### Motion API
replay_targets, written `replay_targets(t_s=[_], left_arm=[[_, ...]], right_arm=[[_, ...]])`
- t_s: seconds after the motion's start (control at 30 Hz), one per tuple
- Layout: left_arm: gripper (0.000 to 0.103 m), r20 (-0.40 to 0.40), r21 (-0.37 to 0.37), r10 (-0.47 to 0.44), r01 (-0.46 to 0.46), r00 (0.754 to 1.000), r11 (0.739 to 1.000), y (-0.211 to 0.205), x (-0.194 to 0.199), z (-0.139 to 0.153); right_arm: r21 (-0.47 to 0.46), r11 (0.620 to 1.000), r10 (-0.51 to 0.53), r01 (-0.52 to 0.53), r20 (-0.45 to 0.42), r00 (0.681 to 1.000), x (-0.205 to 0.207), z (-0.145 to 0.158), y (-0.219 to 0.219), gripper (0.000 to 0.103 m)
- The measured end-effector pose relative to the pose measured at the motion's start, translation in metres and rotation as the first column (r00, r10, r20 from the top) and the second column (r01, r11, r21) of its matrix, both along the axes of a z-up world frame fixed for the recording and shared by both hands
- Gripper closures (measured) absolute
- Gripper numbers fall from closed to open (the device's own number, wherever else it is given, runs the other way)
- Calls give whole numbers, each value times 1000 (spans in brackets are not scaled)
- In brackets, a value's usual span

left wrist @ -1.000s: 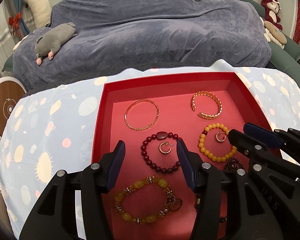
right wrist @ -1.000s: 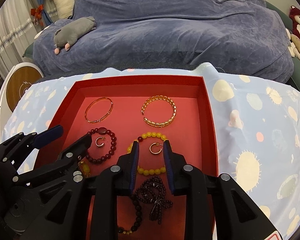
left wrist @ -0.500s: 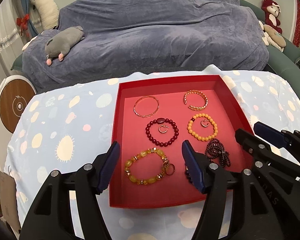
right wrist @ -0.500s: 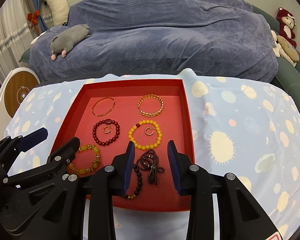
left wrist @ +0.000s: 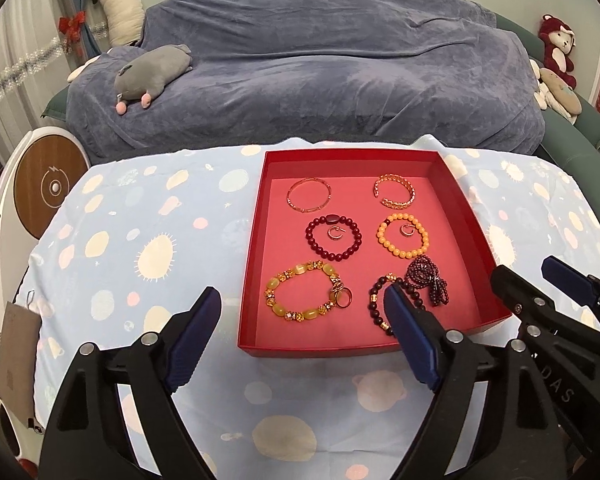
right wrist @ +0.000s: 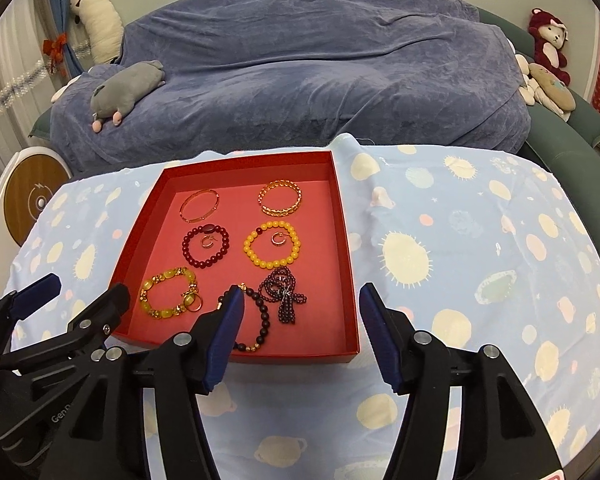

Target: Organize jewelry

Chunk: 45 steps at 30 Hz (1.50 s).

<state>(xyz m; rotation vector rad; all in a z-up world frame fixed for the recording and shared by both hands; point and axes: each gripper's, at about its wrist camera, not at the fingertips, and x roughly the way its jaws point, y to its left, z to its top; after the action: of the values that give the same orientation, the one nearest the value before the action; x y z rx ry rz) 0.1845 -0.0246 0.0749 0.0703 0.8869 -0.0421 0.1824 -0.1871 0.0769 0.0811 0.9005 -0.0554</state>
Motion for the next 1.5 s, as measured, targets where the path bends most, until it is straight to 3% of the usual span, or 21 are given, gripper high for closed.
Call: replay_targets(t_s=[0.33, 0.4, 0.67, 0.77, 1.5], left_arm=[[12, 2, -6, 38, -38, 999, 999, 12, -8, 0], [11, 4, 2, 49, -49, 999, 999, 13, -7, 0], [9, 2, 15, 51, -51, 999, 999, 17, -8, -1], [8, -2, 17, 65, -65, 998, 998, 18, -8, -2], [8, 9, 29, 80, -80, 997, 996, 18, -9, -1]], right_arm=[[-10, 1000, 0, 0, 10, 1000, -11, -1, -2, 28], [2, 1000, -10, 10, 9, 1000, -11, -1, -4, 19], [1, 1000, -19, 19, 3, 1000, -13, -3, -4, 16], [7, 1000, -25, 25, 1, 1000, -14, -4, -6, 6], [-1, 1000, -21, 21, -7, 1000, -16, -6, -3, 7]])
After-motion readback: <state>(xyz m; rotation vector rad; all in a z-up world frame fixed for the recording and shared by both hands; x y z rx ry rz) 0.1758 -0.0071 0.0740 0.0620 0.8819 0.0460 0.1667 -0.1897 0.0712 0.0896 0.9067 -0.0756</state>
